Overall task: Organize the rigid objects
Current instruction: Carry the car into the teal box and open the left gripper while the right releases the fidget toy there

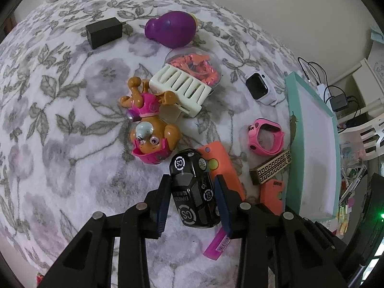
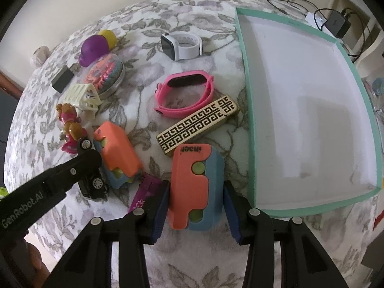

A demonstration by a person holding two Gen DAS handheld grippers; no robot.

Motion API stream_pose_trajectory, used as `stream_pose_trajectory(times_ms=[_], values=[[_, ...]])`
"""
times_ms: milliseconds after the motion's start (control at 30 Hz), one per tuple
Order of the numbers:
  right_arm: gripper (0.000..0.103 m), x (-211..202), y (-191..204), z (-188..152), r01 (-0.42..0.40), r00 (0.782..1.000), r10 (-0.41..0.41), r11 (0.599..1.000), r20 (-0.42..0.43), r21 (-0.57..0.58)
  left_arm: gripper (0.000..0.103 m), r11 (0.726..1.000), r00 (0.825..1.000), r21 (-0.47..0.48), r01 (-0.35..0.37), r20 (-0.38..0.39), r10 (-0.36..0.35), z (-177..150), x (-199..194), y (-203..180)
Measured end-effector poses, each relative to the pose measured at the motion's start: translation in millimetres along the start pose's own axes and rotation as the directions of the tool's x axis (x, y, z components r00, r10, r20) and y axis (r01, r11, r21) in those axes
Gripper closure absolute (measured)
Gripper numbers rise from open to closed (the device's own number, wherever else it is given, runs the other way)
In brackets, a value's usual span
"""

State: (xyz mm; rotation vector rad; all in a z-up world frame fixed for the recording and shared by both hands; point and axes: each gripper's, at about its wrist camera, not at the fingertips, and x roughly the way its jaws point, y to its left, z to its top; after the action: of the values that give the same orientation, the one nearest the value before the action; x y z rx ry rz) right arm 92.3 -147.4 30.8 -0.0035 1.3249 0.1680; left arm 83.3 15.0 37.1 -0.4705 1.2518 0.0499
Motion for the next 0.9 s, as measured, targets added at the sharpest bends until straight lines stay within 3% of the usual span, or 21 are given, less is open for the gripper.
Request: stream_pose_trajectory(times_ms=[300,433,667,900], values=[[0.057,-13.3,-1.0,2.4,-0.019,0.999,0.019,1.0,0.041,-0.002,0.065,1.0,0.999,0.005,0.011,0.041,-0.011,-0.4,-16.4,-1.8],[0.057,-28.9,-4.6,3.9,-0.013,0.995,0.013,1.0,0.101,0.004,0.065,1.0,0.995,0.01,0.021,0.095,-0.021,1.9,-32.1,-2.9],[0.057,-65.8,-25.0,12.3,0.056,0.962,-0.071,0.997,0.265,0.06,0.065,0.994,0.97,0.065,0.085,0.224,-0.097,3.9,-68.6,-21.2],[0.057,-80.9,-67.8,19.4,0.088,0.935,-0.145,0.979,0.324,0.185,0.065,0.972,0.953,0.173,0.156,0.233,-0.194,5.8,-70.2,-69.3]])
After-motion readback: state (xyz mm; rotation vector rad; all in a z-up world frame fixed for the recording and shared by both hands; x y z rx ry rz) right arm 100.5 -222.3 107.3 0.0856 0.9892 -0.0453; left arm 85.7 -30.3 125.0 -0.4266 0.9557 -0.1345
